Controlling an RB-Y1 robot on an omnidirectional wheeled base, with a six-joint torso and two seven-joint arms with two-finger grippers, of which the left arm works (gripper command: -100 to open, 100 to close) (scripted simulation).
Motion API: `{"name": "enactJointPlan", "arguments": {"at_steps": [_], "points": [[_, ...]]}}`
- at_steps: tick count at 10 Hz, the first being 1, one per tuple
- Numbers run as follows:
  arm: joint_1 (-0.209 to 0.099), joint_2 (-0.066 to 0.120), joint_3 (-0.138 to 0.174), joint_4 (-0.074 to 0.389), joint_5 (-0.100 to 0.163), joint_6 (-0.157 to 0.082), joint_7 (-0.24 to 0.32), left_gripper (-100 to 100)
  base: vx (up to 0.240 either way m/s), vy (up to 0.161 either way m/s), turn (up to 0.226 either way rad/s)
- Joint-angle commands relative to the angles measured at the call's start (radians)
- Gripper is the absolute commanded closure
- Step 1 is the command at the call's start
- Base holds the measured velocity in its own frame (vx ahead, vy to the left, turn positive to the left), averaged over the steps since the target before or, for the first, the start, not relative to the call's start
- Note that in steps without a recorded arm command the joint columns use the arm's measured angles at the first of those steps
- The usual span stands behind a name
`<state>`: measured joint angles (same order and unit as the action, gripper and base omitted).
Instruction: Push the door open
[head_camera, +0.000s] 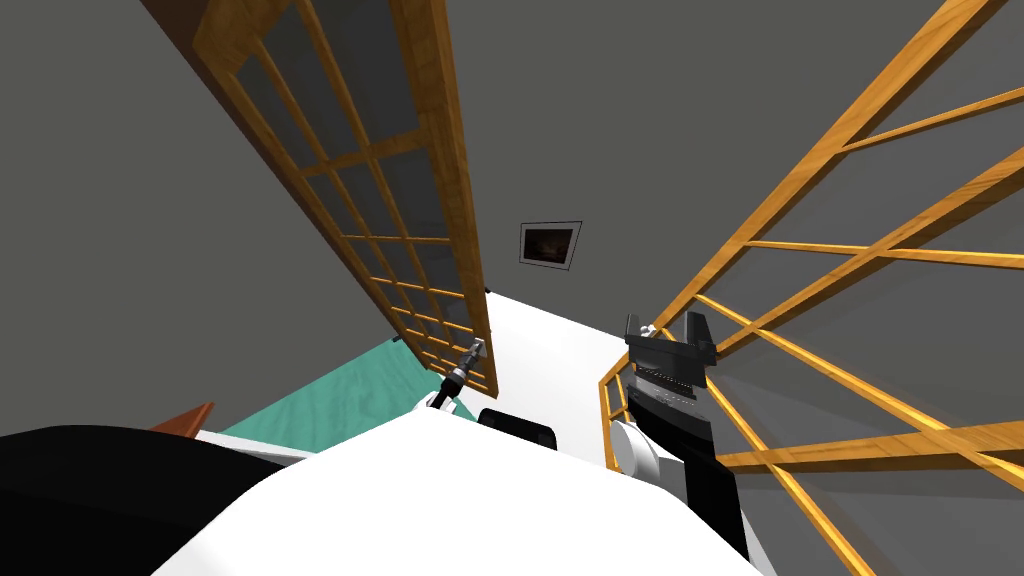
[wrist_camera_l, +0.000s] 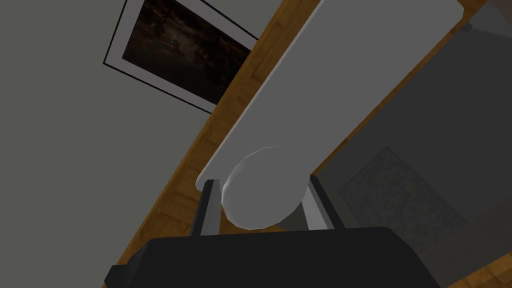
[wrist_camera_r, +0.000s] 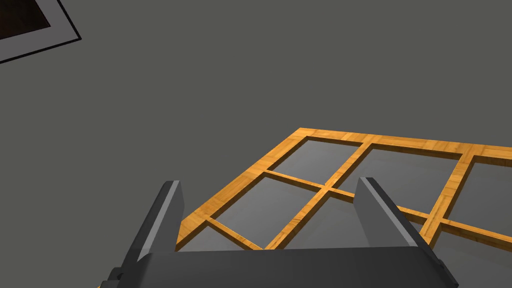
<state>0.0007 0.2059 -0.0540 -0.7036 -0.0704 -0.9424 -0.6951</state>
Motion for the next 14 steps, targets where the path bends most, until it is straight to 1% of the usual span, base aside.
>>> {"name": "enactJointPlan", "arguments": {"at_steps": [1, 2, 3, 4, 5, 6, 7, 8, 9, 10, 12, 14], "points": [[-0.001, 0.01, 0.013, -0.013, 0.012, 0.001, 0.029, 100, 0.026, -0.001, -0.024], [-0.004, 0.006, 0.017, -0.011, 0.025, 0.001, 0.068, 100, 0.035, 0.002, -0.029], [-0.006, 0.003, 0.021, -0.009, 0.039, 0.001, 0.094, 100, 0.049, 0.005, -0.053], [-0.006, 0.003, 0.021, -0.009, 0.039, 0.001, 0.108, 100, 0.028, 0.01, -0.013], [-0.009, -0.002, 0.025, -0.007, 0.053, 0.001, 0.143, 100, 0.034, 0.014, -0.037], [-0.009, -0.002, 0.025, -0.007, 0.053, 0.001, 0.148, 100, 0.031, 0.015, -0.015], [-0.012, -0.006, 0.029, -0.006, 0.067, 0.002, 0.186, 100, 0.036, 0.016, -0.028], [-0.015, -0.011, 0.033, -0.004, 0.082, 0.002, 0.212, 100, 0.05, 0.024, -0.031], [-0.01, -0.011, 0.025, -0.019, 0.079, 0.007, 0.22, -100, 0.01, 0.019, -0.028], [-0.011, -0.014, 0.021, -0.018, 0.09, 0.008, 0.262, -100, -0.031, 0.021, -0.035], [-0.012, -0.019, 0.016, -0.017, 0.105, 0.009, 0.315, -100, -0.038, 0.025, -0.033], [-0.015, -0.025, 0.009, -0.017, 0.125, 0.01, 0.373, -100, -0.037, 0.021, -0.039]]}}
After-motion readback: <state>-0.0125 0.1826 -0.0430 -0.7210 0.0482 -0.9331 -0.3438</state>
